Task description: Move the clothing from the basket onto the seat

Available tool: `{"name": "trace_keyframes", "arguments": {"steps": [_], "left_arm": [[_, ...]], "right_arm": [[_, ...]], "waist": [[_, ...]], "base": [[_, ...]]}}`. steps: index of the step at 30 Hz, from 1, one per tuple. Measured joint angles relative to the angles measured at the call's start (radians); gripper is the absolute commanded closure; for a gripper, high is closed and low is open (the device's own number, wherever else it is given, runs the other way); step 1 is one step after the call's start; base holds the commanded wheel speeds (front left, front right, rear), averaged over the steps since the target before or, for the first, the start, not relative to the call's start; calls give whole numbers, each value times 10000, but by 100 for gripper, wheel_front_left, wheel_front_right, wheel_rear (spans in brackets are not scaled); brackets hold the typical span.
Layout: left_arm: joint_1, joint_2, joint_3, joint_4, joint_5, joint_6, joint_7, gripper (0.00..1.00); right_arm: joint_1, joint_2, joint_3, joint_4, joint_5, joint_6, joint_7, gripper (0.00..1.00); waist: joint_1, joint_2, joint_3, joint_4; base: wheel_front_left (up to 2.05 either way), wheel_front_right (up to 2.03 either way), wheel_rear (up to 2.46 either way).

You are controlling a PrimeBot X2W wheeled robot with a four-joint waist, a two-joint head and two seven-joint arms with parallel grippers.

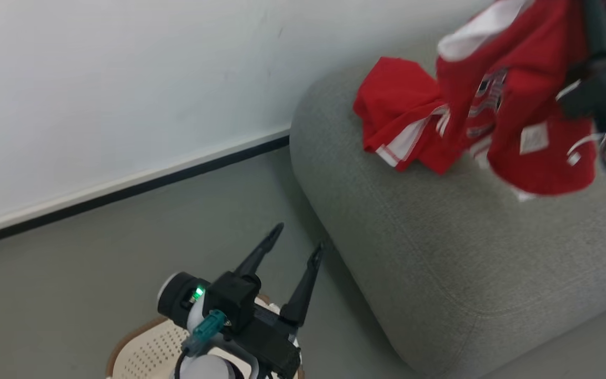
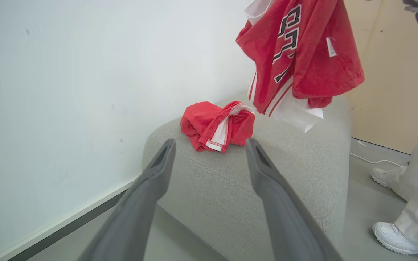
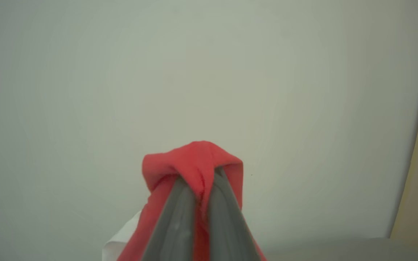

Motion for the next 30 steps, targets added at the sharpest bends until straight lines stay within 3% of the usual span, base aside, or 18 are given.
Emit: {"name": "trace_keyframes", "arguments": {"steps": [17,25,30], "left_arm": [[-831,573,337,-1482,510,174,439,0],[-1417,671,368,-2111,696,176,673,0],[-1886,660,339,-2215,811,173,796,0]], "right_arm": [[-3285,-1574,-1007,1843,-167,-537,548,100],[-3659,-1866,-1258,2579,-132,-894,650,100],[-3546,-1582,-1064,3154,-209,-1009,658,100]], "waist": [[0,0,2030,1561],[0,1,3154,2097],[1,1,3845,2311]], "base": [[0,0,0],[0,0,0],[0,0,0]]}}
